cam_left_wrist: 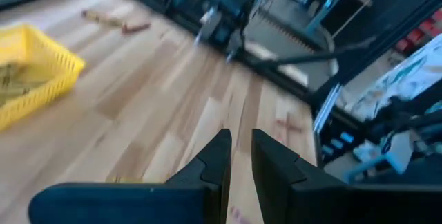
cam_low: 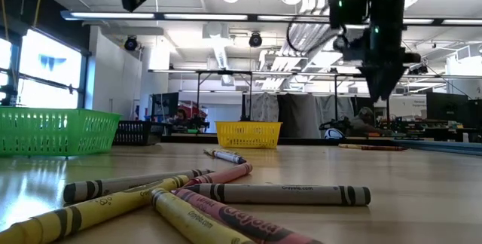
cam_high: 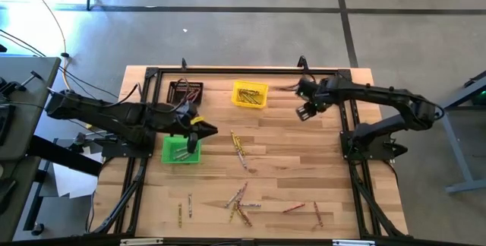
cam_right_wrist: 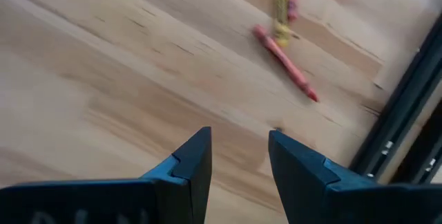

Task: Sort crayons
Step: Put the red crayon into the black bin

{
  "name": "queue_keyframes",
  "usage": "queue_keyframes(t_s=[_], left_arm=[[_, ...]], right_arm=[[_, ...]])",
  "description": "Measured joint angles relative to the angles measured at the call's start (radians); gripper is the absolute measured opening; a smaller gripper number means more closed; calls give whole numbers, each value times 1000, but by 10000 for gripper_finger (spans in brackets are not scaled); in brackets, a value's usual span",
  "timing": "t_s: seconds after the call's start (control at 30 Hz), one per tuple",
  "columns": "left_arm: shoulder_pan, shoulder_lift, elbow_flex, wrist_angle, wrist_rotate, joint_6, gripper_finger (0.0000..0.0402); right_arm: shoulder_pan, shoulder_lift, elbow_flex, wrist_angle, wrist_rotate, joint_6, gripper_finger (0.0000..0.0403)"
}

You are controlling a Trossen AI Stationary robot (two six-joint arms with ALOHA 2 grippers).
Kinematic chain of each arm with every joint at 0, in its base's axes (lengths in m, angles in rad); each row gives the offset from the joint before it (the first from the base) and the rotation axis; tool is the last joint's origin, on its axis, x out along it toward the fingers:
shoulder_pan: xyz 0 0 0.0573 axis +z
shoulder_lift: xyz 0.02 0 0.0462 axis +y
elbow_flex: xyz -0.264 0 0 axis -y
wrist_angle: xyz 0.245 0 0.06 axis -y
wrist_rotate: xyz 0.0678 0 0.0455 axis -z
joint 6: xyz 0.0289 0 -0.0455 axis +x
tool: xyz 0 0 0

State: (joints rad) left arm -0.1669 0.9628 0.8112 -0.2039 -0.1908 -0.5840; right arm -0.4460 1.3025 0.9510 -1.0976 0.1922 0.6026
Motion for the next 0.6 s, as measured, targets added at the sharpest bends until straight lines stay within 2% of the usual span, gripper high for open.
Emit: queue_keyframes(t_s=[0.17, 0.3, 0.43, 0.6], left_arm=[[28, 6, 0, 82, -23, 6, 47], [59, 6, 0, 130, -81, 5, 47], [115, 6, 0, 188, -118, -3, 47], [193, 6, 0, 252, -153, -5, 47]], right_arm=[[-206, 0, -68, 37, -125, -200, 128], [-334, 2, -101, 59, -179, -341, 128], [-406, 5, -117, 98, -200, -440, 128], [-440, 68, -117, 134, -229, -538, 128]])
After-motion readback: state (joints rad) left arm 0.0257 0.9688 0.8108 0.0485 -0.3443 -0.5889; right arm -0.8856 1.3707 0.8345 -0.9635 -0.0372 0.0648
